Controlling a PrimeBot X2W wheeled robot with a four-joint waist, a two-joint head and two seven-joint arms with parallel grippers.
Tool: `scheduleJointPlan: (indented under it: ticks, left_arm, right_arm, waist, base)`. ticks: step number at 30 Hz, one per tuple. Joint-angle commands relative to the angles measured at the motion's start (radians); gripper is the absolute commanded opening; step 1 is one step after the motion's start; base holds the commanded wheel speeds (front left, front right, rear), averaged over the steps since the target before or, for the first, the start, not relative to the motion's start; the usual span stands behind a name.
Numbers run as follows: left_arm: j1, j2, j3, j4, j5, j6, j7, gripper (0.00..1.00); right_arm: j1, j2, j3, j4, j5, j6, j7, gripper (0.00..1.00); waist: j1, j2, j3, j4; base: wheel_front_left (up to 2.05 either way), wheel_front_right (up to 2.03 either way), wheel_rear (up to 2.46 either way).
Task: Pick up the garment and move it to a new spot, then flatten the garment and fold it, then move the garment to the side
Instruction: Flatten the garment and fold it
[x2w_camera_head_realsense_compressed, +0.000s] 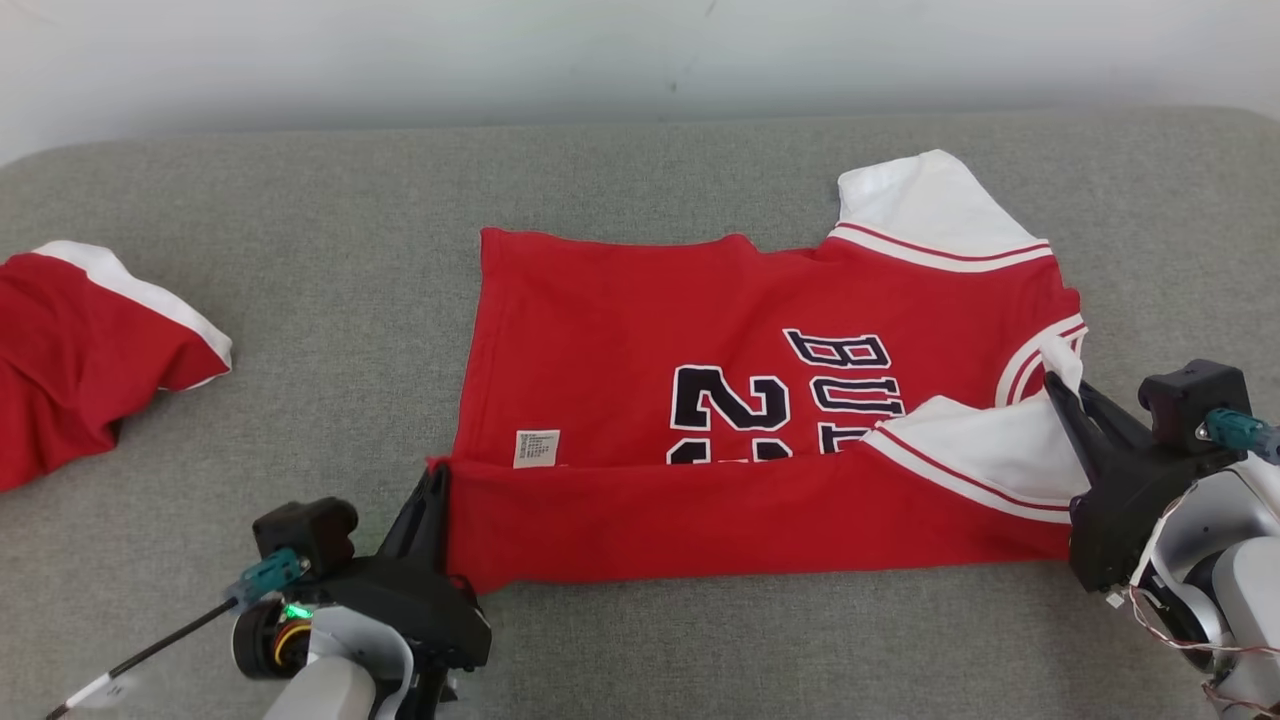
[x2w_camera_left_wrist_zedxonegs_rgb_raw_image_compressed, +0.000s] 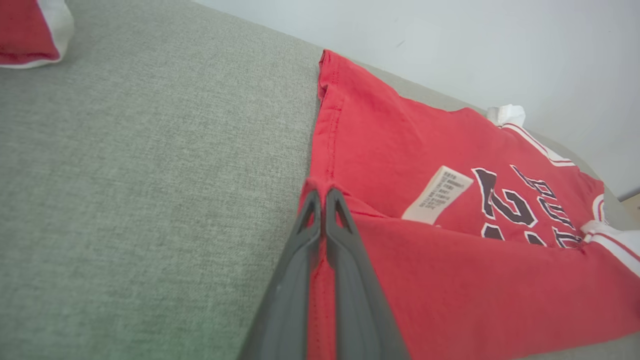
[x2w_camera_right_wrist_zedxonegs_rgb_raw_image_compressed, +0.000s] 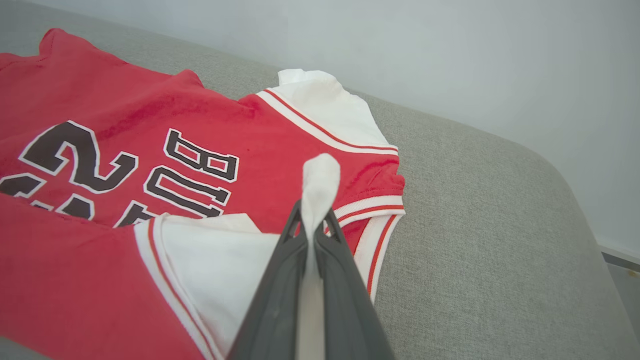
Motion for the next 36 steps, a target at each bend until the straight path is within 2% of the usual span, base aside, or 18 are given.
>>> scheduleJointPlan:
  ticks: [1, 7, 8, 9, 10, 20, 27, 36]
  left_arm:
    - [-0.016, -0.001, -0.005, 0.005, 0.01, 0.002, -0.003, 0.0]
    - [-0.062, -0.008, -0.02, 0.045, 0.026, -0.005, -0.008, 0.0]
    - [-0.068, -0.009, -0.022, 0.054, 0.031, -0.005, -0.012, 0.0]
    - [-0.073, -0.008, -0.024, 0.062, 0.035, -0.004, -0.013, 0.36]
    - [-0.077, -0.008, -0.026, 0.07, 0.04, 0.0, -0.021, 1.0]
    - [-0.049, 0.026, -0.054, 0.123, 0.116, 0.03, -0.093, 1.0]
    - [0.024, 0.07, -0.106, 0.088, 0.187, 0.071, -0.097, 1.0]
    - [0.031, 0.058, -0.149, 0.093, 0.215, 0.109, -0.055, 1.0]
  right_arm:
    - [-0.006, -0.001, 0.001, 0.01, 0.001, 0.0, 0.003, 0.0]
    - [-0.023, 0.015, 0.001, 0.062, -0.002, 0.0, 0.0, 0.0]
    - [-0.024, 0.017, 0.003, 0.069, -0.001, 0.0, -0.002, 0.39]
    - [-0.025, 0.02, -0.001, 0.078, 0.001, 0.0, -0.002, 1.0]
    - [-0.028, 0.026, -0.004, 0.086, 0.002, 0.0, -0.005, 1.0]
    - [0.004, 0.075, -0.096, 0.081, 0.002, 0.0, -0.004, 1.0]
    - [0.109, 0.124, -0.192, 0.027, 0.018, 0.0, 0.147, 1.0]
    - [0.19, 0.194, -0.299, -0.02, -0.048, 0.0, 0.274, 1.0]
  waist:
    - [-0.0002, -0.0001, 0.006, 0.001]
    - [-0.0002, -0.0001, 0.016, 0.0]
    - [-0.0002, -0.0001, 0.017, 0.0]
    - [-0.0002, -0.0001, 0.017, -0.001]
    - [-0.0002, -0.0001, 0.016, -0.002]
    - [-0.0002, -0.0001, -0.035, -0.006]
    - [-0.0002, -0.0001, -0.061, -0.009]
    - [-0.0002, -0.0001, -0.037, -0.013]
  base:
    - [0.0, 0.0, 0.0]
    - [0.0, 0.0, 0.0]
    - [0.0, 0.0, 0.0]
    - [0.0, 0.0, 0.0]
    - [0.0, 0.0, 0.0]
    - [0.0, 0.0, 0.0]
    - [0.0, 0.0, 0.0]
    - [0.0, 0.0, 0.0]
